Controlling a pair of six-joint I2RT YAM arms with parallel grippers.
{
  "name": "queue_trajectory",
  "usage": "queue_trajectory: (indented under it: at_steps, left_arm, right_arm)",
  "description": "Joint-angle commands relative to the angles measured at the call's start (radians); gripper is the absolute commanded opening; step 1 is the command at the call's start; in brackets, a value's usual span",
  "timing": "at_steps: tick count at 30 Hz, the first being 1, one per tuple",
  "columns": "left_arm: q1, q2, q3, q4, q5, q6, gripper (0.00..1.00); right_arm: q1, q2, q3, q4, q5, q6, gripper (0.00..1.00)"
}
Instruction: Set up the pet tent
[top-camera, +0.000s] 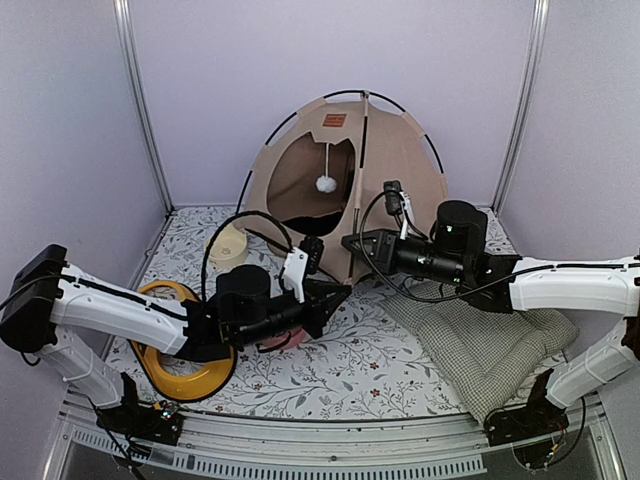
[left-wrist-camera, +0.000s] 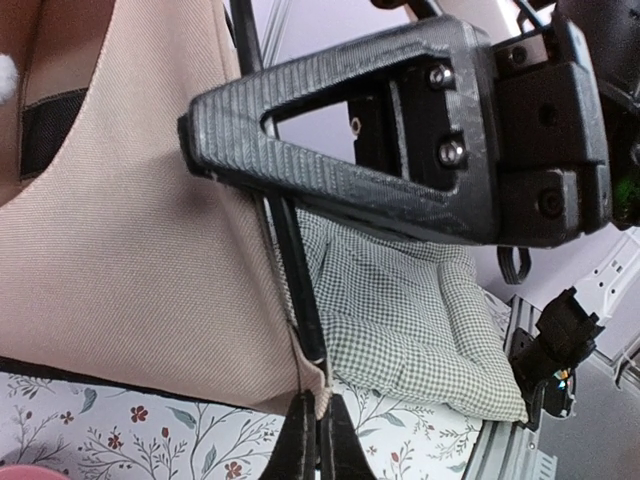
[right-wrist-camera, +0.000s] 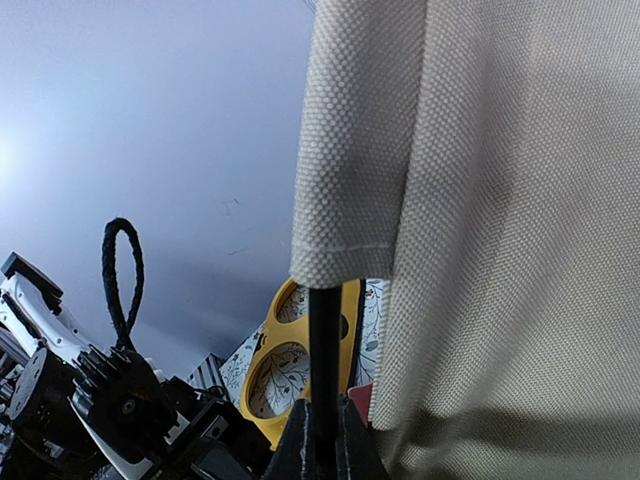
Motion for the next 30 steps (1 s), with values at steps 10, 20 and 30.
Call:
queue_trajectory:
  at_steps: [10, 20, 30]
  left_arm:
    - [0.022, -0.010, -0.014, -0.180, 0.230, 0.008, 0.00]
    - [0.032, -0.021, 0.016, -0.201, 0.261, 0.047, 0.00]
    - [0.011, -0.017, 0.014, -0.217, 0.290, 0.074, 0.00]
  right_arm:
    - [-0.038, 0.003, -0.018, 0.203, 0.126, 0.078, 0.00]
    - [-0.038, -0.030, -0.058, 0.177, 0.190, 0.075, 0.00]
    - [-0.039, 0.015, -0.002, 0.169, 0.203, 0.059, 0.00]
